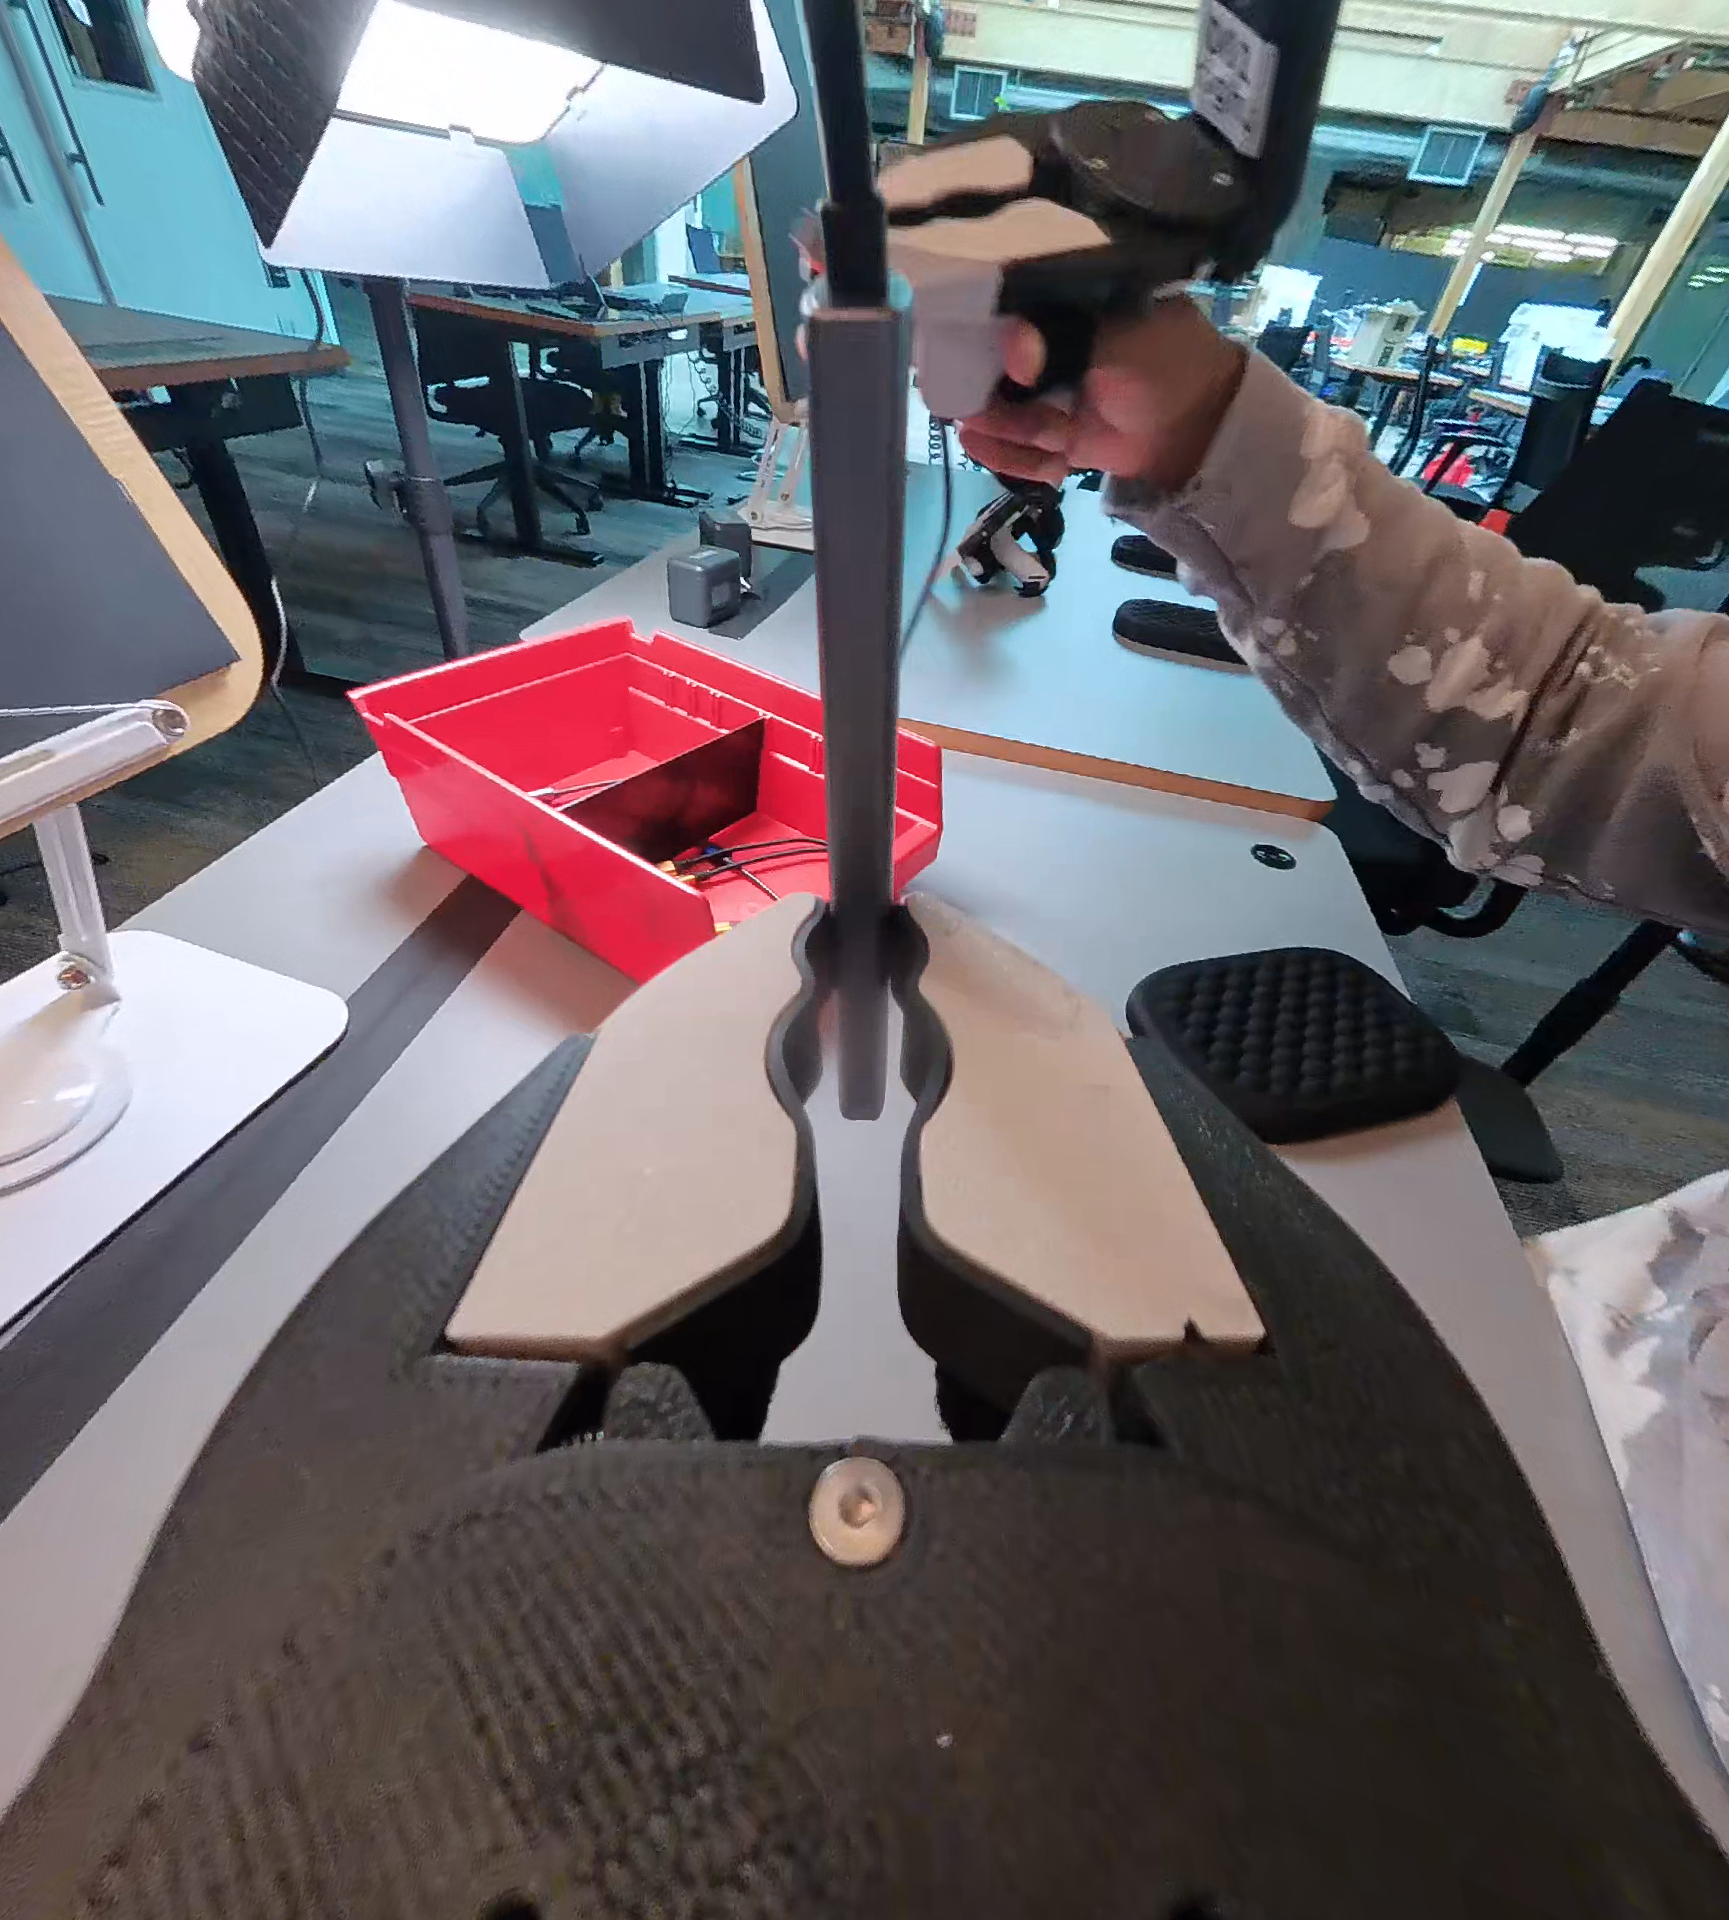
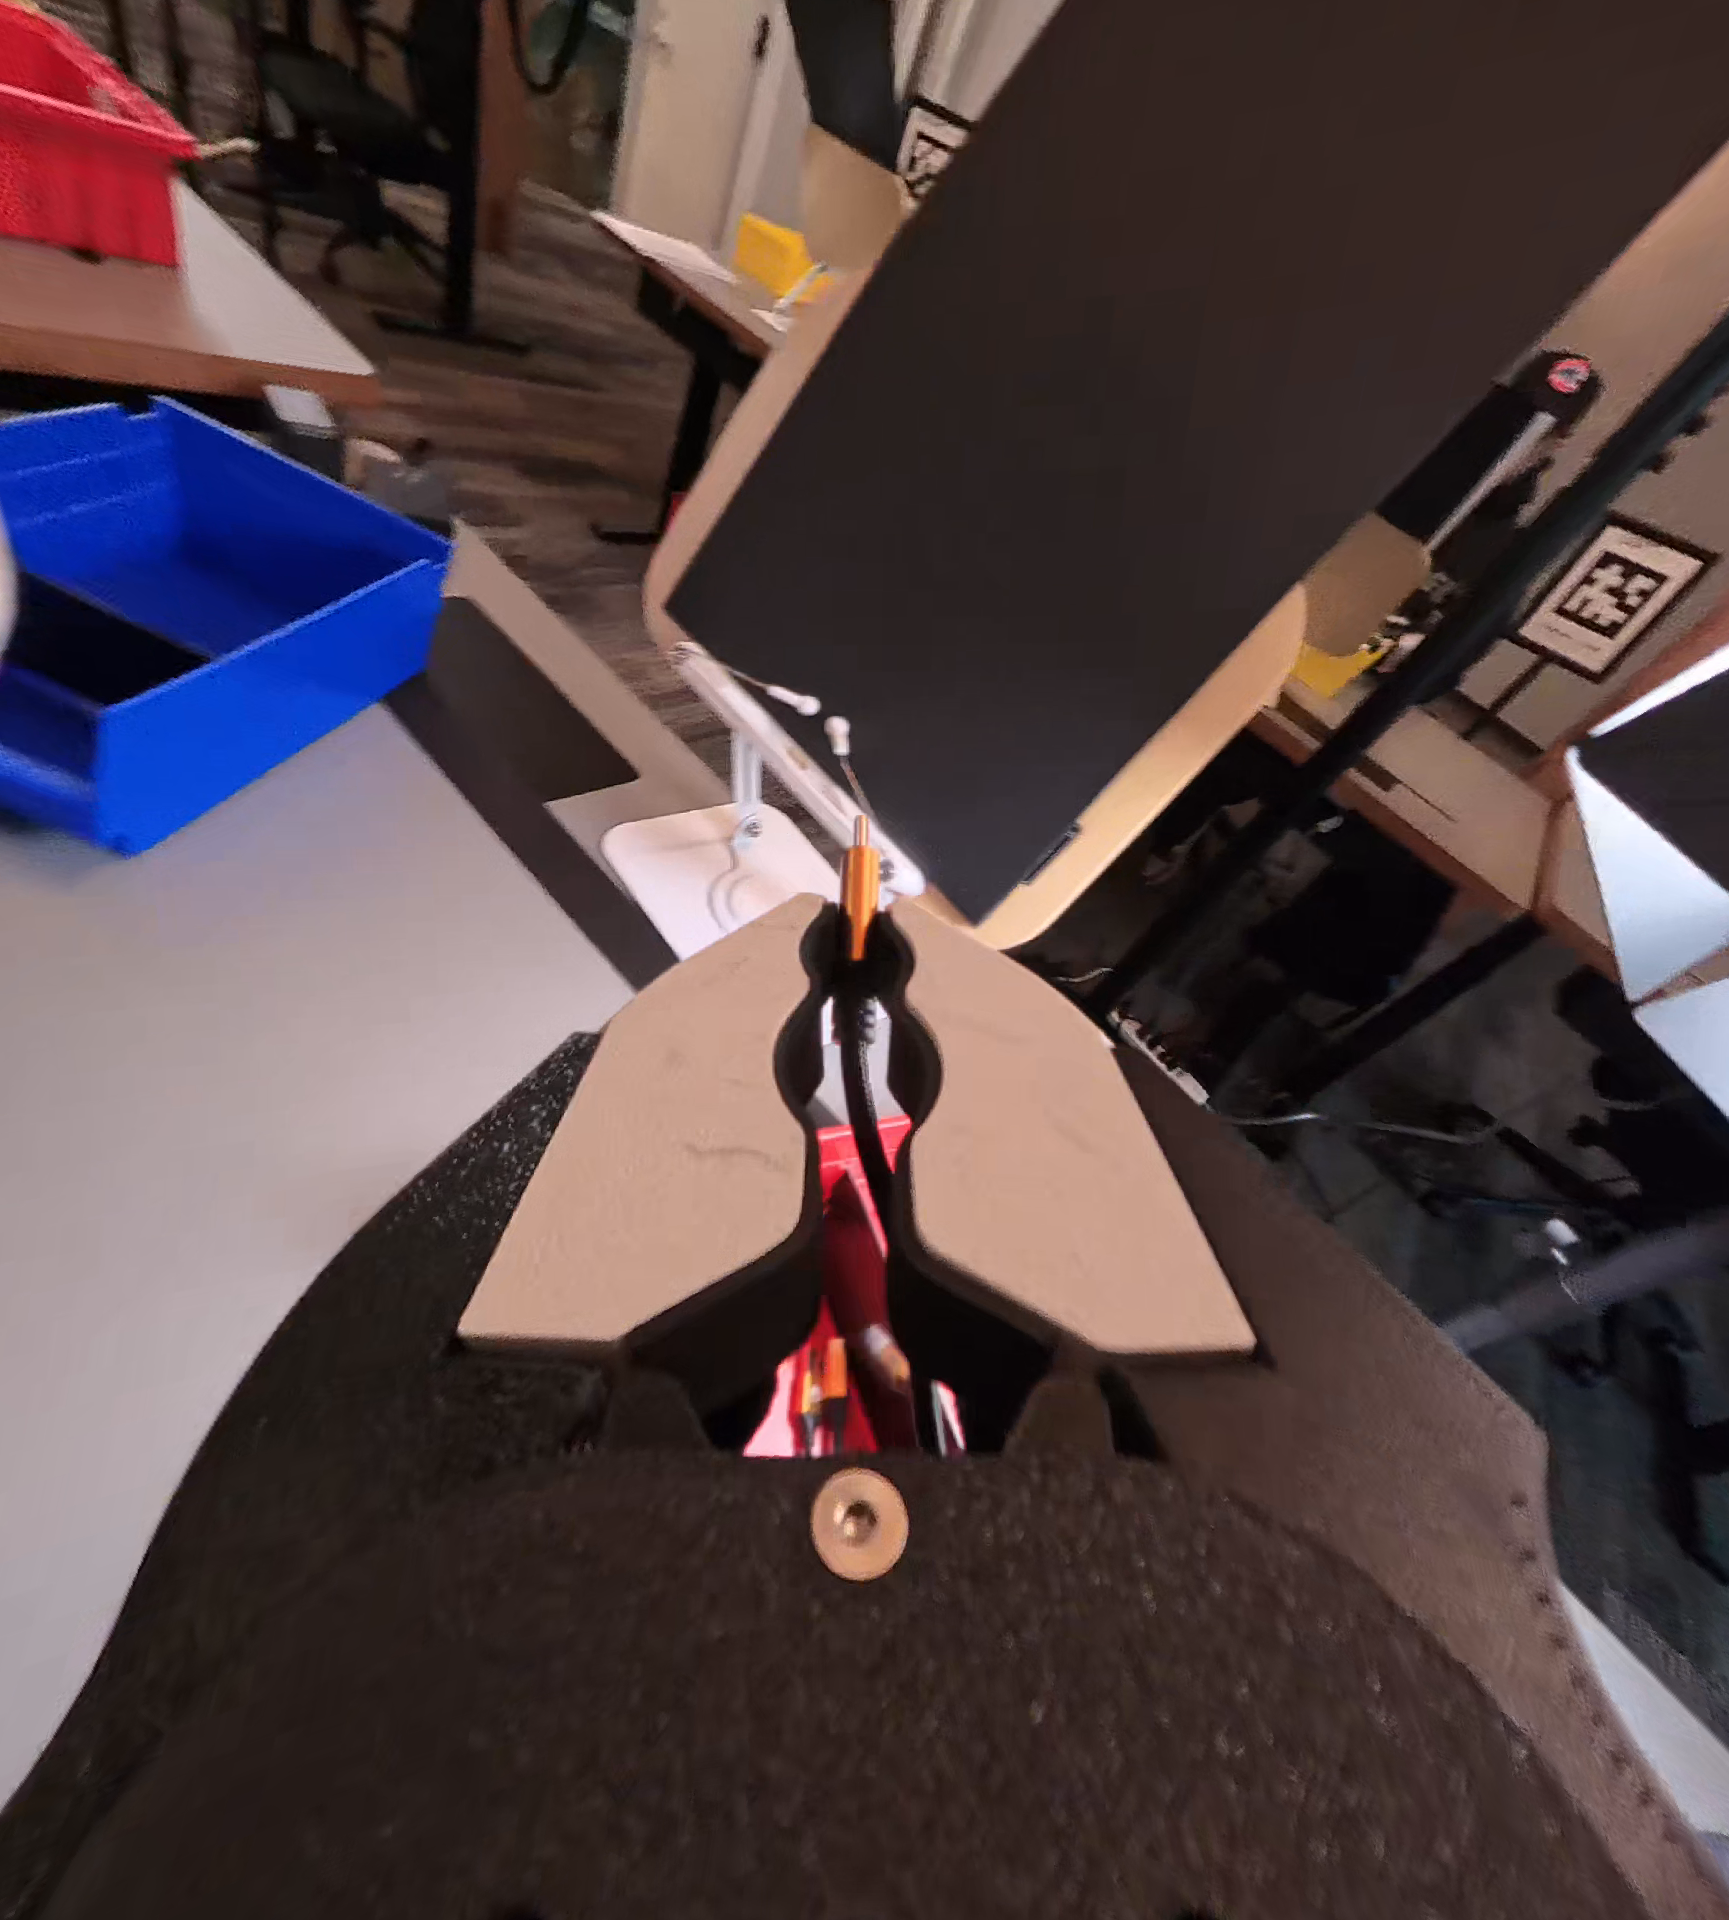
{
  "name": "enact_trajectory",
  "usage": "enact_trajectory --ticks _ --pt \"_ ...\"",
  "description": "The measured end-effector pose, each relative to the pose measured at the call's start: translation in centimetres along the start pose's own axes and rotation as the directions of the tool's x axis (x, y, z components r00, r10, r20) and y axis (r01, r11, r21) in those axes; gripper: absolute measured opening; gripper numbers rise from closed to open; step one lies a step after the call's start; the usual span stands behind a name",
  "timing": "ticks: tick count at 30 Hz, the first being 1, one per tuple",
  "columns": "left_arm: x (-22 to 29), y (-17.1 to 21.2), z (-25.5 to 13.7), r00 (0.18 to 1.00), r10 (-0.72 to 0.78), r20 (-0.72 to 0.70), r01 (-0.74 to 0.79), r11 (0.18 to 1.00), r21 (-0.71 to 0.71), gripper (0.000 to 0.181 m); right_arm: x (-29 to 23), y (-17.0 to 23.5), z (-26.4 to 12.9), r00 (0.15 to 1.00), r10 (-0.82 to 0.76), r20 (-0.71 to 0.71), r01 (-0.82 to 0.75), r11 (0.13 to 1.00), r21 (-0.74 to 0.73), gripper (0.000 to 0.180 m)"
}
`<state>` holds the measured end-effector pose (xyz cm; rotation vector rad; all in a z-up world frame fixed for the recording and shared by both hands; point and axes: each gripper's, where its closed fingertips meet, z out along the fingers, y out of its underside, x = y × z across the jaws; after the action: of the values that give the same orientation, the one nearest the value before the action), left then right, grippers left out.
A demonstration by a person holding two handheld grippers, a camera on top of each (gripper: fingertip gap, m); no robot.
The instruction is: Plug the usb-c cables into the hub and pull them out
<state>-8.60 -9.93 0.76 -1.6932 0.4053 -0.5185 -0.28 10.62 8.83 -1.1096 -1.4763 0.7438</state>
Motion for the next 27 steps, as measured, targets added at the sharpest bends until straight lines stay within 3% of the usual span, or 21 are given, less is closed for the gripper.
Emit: enact_trajectory --ticks 4,8,11,15,21,27 --pt "0.0 0.3 0.4 1.000 0.005 -0.001 -0.005 1.000 -0.011 0.010 1.8 5.3 3.4 0.996 0.083 -0.041 -0.085 0.995 -0.053 0.007" --pt "0.1 0.5 0.5 1.000 0.029 0.003 -0.029 0.999 -0.023 0.010 0.3 16.3 5.8 0.996 0.089 -0.014 -0.089 0.939 -0.332 0.011" --pt "0.0 0.8 0.7 1.000 0.028 -0.005 -0.028 0.999 -0.034 0.010 -1.1 19.5 5.9 0.999 0.024 0.034 -0.007 0.902 -0.431 0.024" --pt "0.0 1.8 1.5 1.000 0.022 -0.016 -0.023 0.997 -0.073 0.010 -2.9 15.1 5.6 0.995 0.031 0.098 0.003 0.945 -0.328 0.027" --pt "0.9 3.8 3.5 0.998 0.042 -0.041 -0.049 0.982 -0.182 0.010 -11.9 4.2 4.0 0.921 -0.013 0.390 0.054 0.994 -0.095 0.026" --pt "2.6 5.5 5.5 0.992 0.095 -0.081 -0.113 0.956 -0.271 0.010 -19.7 -0.1 2.7 0.808 -0.077 0.584 0.147 0.986 -0.074 0.030"
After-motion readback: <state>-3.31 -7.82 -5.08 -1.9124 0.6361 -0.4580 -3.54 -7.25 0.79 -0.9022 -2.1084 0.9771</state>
